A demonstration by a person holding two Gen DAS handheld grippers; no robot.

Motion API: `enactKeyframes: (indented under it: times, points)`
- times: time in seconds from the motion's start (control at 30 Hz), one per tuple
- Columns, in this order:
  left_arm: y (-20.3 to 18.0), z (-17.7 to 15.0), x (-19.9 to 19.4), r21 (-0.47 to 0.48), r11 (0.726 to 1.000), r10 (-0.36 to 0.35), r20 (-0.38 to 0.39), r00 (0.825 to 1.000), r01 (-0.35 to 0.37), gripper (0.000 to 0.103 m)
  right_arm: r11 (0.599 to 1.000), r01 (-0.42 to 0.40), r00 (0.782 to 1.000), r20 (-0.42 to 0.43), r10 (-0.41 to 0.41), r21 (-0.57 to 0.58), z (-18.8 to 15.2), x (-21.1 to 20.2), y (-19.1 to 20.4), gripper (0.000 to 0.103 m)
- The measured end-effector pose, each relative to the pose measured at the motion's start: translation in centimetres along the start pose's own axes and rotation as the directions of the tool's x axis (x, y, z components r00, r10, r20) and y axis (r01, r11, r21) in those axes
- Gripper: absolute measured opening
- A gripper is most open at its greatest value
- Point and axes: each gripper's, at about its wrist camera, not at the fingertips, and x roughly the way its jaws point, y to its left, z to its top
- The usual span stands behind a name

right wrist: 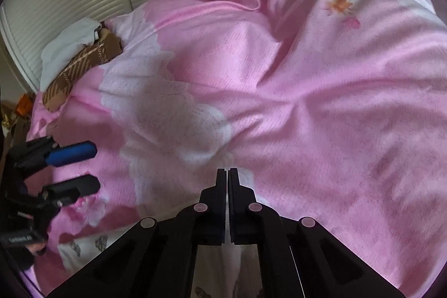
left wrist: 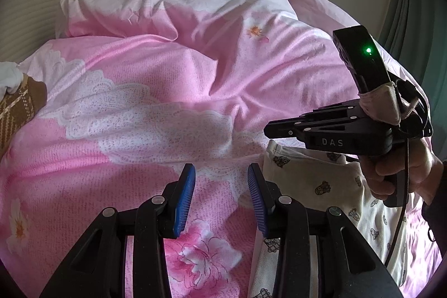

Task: Fold small clothes
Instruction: 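Fold the gripped side over the shirt with the right tool, release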

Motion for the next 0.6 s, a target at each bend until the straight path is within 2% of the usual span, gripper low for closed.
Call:
enactKeyframes:
  times: [0.13, 0.23, 0.33, 0.4, 0.47, 0.5, 0.53, 0.6]
  points:
    - [-0.3, 0.1, -0.1, 0.008, 1.0, -0.01, -0.003, 1.0, 0.01, 0.038, 1.0, 0.025, 1.0, 0.017, -0.025, -0.009, 0.0, -1.4, 0.1, 0.003]
    - [-0.8, 0.4, -0.5, 0.018, 1.0, -0.018, 0.004, 1.0, 0.017, 0.038, 0.997, 0.079, 0.995, 0.062, -0.08, 0.021, -1.1, -4.9, -0.9, 0.004]
    - [-1.9, 0.6, -1.1, 0.041, 0.999, -0.035, 0.006, 0.999, 0.035, 0.038, 0.984, 0.162, 0.979, 0.117, -0.17, 0.076, -3.8, -9.2, -1.8, 0.004]
    - [-2.9, 0.7, -1.6, 0.073, 0.997, -0.041, 0.009, 0.999, 0.04, 0.038, 0.962, 0.236, 0.955, 0.147, -0.256, 0.136, -6.7, -12.3, -2.1, 0.008]
    - [-3.8, 0.7, -2.0, 0.095, 0.994, -0.053, 0.008, 0.999, 0.052, 0.039, 0.936, 0.291, 0.932, 0.161, -0.324, 0.198, -9.2, -14.4, -2.4, 0.026]
    - [-4.3, 0.6, -2.1, 0.106, 0.993, -0.062, 0.004, 0.998, 0.061, 0.039, 0.914, 0.331, 0.913, 0.164, -0.373, 0.234, -10.9, -15.5, -2.4, 0.041]
    - [-4.7, 0.6, -2.1, 0.113, 0.991, -0.068, 0.0, 0.998, 0.068, 0.039, 0.889, 0.371, 0.892, 0.163, -0.421, 0.269, -12.5, -16.4, -2.5, 0.046]
    - [-5.7, 0.3, -2.1, 0.144, 0.987, -0.069, -0.011, 0.998, 0.07, 0.039, 0.844, 0.439, 0.859, 0.132, -0.495, 0.31, -15.5, -17.2, -2.3, 0.046]
